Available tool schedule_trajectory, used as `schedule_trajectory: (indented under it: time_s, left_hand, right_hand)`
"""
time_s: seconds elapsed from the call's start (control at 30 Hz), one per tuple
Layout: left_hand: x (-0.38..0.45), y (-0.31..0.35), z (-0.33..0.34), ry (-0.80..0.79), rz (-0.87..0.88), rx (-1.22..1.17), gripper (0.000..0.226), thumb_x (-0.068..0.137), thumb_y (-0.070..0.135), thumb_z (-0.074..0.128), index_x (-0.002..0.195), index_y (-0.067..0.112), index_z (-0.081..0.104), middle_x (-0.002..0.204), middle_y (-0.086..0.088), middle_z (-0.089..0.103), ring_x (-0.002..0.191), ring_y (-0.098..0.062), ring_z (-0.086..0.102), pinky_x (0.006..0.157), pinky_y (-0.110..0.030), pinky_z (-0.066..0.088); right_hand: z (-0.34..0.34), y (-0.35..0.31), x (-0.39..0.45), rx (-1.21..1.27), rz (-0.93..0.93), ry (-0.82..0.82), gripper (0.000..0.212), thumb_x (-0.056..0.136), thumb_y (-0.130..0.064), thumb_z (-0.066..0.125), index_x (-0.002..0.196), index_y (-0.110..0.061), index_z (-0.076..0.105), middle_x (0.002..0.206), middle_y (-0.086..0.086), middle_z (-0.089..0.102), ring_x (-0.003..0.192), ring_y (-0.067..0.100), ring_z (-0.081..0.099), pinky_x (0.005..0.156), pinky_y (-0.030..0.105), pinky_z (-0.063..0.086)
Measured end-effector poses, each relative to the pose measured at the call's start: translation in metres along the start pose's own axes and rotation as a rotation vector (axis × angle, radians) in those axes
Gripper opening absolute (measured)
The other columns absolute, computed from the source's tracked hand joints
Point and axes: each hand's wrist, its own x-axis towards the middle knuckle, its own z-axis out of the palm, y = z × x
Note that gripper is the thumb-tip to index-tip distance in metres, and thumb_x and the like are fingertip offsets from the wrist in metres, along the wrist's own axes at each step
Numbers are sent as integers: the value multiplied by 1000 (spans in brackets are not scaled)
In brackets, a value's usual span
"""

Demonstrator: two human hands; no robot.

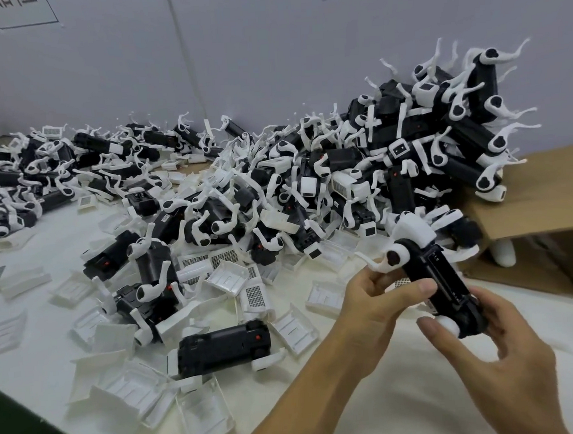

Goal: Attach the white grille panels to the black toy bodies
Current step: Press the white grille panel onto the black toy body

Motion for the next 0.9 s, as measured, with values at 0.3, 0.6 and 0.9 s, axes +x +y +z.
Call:
schedule_trajectory:
  time_s: [0.3, 0.6, 0.9]
  left_hand:
    - [1, -9, -1, -30, -36, 76, 36, 81, 21, 78, 115, 10, 73, 119, -12, 73, 117, -27, 67, 98, -31, 50]
    - [-1, -5, 0, 99, 234, 589, 32, 82, 22, 79, 111, 35, 74, 111, 11, 75, 109, -9, 68, 84, -23, 55]
    - [2, -16, -16, -189, 754, 1340, 66, 72, -6, 68, 135, 9, 62, 137, 1, 58, 129, -16, 53, 107, -37, 46]
  right_hand:
    - [4, -5, -2, -97, 16, -4, 61, 50, -62, 81, 104, -63, 53, 104, -42, 61, 101, -18, 57, 81, 16, 42]
    - [-3, 2, 1, -79, -26, -239, 90, 70, -48, 83, 141, -65, 29, 143, -44, 39, 136, -14, 37, 108, 16, 37]
    - [-3, -1, 0, -9, -56, -31, 76, 61, -53, 84, 129, -46, 52, 121, -27, 63, 116, 1, 62, 87, 7, 48]
